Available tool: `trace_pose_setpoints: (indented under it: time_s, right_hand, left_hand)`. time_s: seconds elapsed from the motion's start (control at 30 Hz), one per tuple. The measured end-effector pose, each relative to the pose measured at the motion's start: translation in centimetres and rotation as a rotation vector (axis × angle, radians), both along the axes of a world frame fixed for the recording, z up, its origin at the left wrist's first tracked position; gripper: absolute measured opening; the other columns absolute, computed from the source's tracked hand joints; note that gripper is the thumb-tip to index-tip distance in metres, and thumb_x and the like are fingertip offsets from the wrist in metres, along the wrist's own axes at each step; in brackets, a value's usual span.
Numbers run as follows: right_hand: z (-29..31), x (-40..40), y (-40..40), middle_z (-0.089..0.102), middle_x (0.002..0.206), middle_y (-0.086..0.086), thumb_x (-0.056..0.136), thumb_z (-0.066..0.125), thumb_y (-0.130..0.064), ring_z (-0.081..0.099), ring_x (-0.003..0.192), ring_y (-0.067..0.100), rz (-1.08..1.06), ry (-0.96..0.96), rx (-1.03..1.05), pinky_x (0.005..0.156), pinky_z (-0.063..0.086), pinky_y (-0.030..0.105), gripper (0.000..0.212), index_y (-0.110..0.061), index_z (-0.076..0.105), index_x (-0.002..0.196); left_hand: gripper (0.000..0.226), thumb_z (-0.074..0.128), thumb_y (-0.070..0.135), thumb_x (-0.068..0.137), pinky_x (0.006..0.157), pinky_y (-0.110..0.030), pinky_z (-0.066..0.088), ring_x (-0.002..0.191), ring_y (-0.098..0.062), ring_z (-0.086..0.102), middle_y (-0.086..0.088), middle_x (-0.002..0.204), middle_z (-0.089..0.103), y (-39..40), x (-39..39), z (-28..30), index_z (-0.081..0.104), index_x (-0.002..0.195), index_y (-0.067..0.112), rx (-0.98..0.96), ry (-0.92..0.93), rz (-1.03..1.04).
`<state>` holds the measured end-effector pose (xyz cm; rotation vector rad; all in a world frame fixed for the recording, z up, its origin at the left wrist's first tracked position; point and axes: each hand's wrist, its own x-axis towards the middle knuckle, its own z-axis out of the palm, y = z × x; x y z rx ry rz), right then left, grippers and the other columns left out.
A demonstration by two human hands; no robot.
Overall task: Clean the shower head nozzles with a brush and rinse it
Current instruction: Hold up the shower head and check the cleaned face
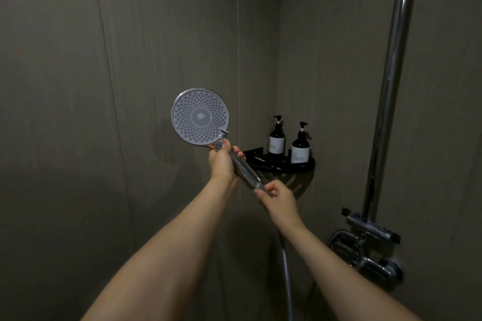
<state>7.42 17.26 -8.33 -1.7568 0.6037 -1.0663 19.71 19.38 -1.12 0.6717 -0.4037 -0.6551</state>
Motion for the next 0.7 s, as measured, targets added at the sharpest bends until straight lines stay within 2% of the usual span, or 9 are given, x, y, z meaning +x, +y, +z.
trace_pose_setpoints:
  time_s: [0.13, 0.2, 0.3, 0.37, 0.47, 0.53, 0.6, 0.63, 0.7]
  right_hand:
    - [0.42, 0.05, 0.15, 0.045, 0.055, 0.000, 0.098, 0.040, -0.027, 0.039, 0.044, 0.009, 0.053, 0.005, 0.143, 0.037, 0.030, 0.015, 0.031, -0.014, 0.054, 0.073]
    - [0.16, -0.03, 0.15, 0.051, 0.066, 0.000, 0.093, 0.051, -0.027, 0.044, 0.047, 0.005, 0.120, 0.029, 0.120, 0.040, 0.034, 0.014, 0.014, -0.016, 0.050, 0.084]
    - [-0.40, -0.05, -0.02, 0.058, 0.083, 0.002, 0.084, 0.065, -0.016, 0.053, 0.065, 0.010, 0.056, 0.063, 0.014, 0.052, 0.040, 0.015, 0.019, -0.014, 0.048, 0.092]
    - [-0.11, -0.01, 0.24, 0.054, 0.069, 0.004, 0.089, 0.058, -0.016, 0.049, 0.059, 0.013, 0.035, 0.014, 0.022, 0.049, 0.038, 0.015, 0.013, -0.012, 0.052, 0.079]
    - [0.34, 0.14, 0.24, 0.046, 0.057, 0.002, 0.098, 0.042, -0.025, 0.042, 0.044, 0.008, 0.078, 0.014, 0.137, 0.037, 0.032, 0.013, 0.030, -0.011, 0.054, 0.074]
    - [0.17, 0.19, 0.16, 0.049, 0.065, 0.002, 0.094, 0.050, -0.026, 0.045, 0.046, 0.004, 0.130, 0.022, 0.129, 0.041, 0.034, 0.013, 0.018, -0.015, 0.051, 0.081]
    - [-0.31, 0.23, 0.01, 0.054, 0.079, 0.000, 0.085, 0.064, -0.019, 0.053, 0.064, 0.008, 0.076, 0.050, 0.029, 0.053, 0.041, 0.015, 0.017, -0.019, 0.047, 0.086]
    - [-0.47, 0.24, -0.02, 0.055, 0.080, 0.000, 0.083, 0.066, -0.016, 0.054, 0.068, 0.011, 0.036, 0.047, -0.011, 0.056, 0.042, 0.017, 0.019, -0.019, 0.047, 0.083]
    - [-0.11, 0.27, 0.34, 0.053, 0.068, 0.001, 0.088, 0.059, -0.018, 0.050, 0.061, 0.013, 0.010, -0.010, 0.031, 0.050, 0.039, 0.016, 0.018, -0.017, 0.049, 0.074]
  left_hand:
    - [0.014, 0.042, 0.013, 0.096, 0.056, -0.028, 0.040, 0.050, -0.013, 0.043, -0.003, 0.063, 0.043, 0.21, -0.20, -0.06, 0.039, 0.083, 0.017, 0.016, -0.008, -0.006]
    - [0.016, 0.042, 0.012, 0.096, 0.056, -0.028, 0.041, 0.047, -0.012, 0.043, -0.003, 0.062, 0.043, 0.26, -0.39, -0.05, 0.039, 0.081, 0.016, 0.024, -0.024, 0.011]
    - [0.015, 0.042, 0.012, 0.096, 0.055, -0.027, 0.041, 0.048, -0.012, 0.043, -0.003, 0.062, 0.042, 0.33, -0.36, -0.01, 0.040, 0.082, 0.016, 0.028, -0.029, 0.030]
    - [0.016, 0.042, 0.012, 0.097, 0.051, -0.025, 0.041, 0.049, -0.013, 0.042, -0.003, 0.063, 0.041, 0.33, -0.09, 0.03, 0.039, 0.082, 0.017, 0.021, -0.020, 0.035]
    - [0.015, 0.042, 0.013, 0.097, 0.050, -0.024, 0.041, 0.046, -0.011, 0.043, -0.003, 0.062, 0.042, 0.44, -0.04, -0.07, 0.039, 0.083, 0.017, 0.022, -0.016, 0.024]
    - [0.014, 0.042, 0.014, 0.096, 0.052, -0.025, 0.042, 0.047, -0.011, 0.044, -0.003, 0.062, 0.043, 0.63, -0.20, -0.14, 0.040, 0.083, 0.017, 0.028, -0.022, 0.016]
    - [0.014, 0.042, 0.013, 0.097, 0.051, -0.024, 0.043, 0.048, -0.011, 0.044, -0.003, 0.062, 0.044, 0.83, -0.26, -0.04, 0.041, 0.083, 0.017, 0.027, -0.026, 0.023]
    - [0.015, 0.042, 0.013, 0.097, 0.050, -0.023, 0.043, 0.047, -0.011, 0.044, -0.003, 0.062, 0.043, 0.87, -0.27, 0.03, 0.041, 0.082, 0.017, 0.024, -0.022, 0.029]
    - [0.016, 0.041, 0.012, 0.097, 0.047, -0.021, 0.043, 0.042, -0.009, 0.045, -0.003, 0.062, 0.042, 0.83, -0.11, 0.07, 0.040, 0.081, 0.017, 0.015, -0.019, 0.033]
